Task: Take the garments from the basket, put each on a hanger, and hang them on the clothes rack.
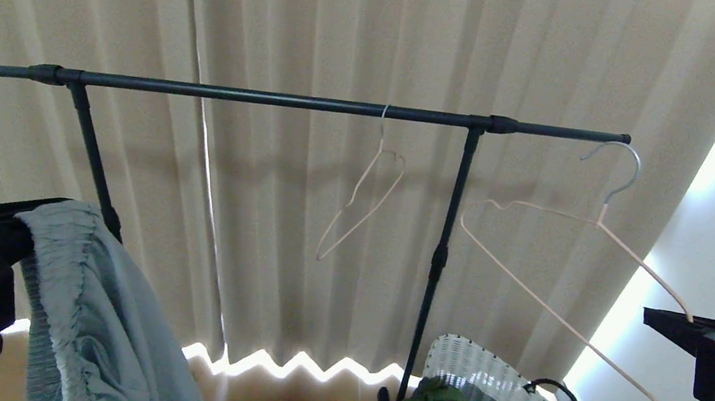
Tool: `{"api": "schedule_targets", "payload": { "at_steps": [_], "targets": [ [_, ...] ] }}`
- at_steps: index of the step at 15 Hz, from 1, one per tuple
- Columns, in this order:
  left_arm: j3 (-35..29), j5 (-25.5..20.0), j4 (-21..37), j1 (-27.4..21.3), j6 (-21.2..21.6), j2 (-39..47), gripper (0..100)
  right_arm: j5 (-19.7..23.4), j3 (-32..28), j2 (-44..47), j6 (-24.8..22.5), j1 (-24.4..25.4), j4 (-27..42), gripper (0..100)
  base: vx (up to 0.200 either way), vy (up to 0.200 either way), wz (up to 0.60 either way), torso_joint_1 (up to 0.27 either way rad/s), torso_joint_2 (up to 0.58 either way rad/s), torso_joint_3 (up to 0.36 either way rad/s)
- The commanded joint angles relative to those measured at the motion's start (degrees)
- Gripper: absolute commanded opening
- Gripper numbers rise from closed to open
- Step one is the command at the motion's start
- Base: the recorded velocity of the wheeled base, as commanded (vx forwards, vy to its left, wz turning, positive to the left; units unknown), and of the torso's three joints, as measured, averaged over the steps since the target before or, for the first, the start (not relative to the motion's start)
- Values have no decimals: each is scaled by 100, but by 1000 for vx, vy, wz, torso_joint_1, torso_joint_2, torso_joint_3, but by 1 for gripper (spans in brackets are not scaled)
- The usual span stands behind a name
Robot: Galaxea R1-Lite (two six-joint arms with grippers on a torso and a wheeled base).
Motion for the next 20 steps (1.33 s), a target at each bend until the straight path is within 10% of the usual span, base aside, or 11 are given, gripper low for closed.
{"api": "schedule_targets", "payload": {
  "at_steps": [1, 20],
  "targets": [
    [13, 4, 5, 3, -1, 41, 0, 10, 39, -48, -1, 2, 3, 0, 0, 0, 0, 0, 0, 0],
    [57, 13, 5, 3, 209, 94, 0, 53, 30, -4, 8, 20, -252, 0, 0, 116, 0, 2, 2, 1]
  ]
}}
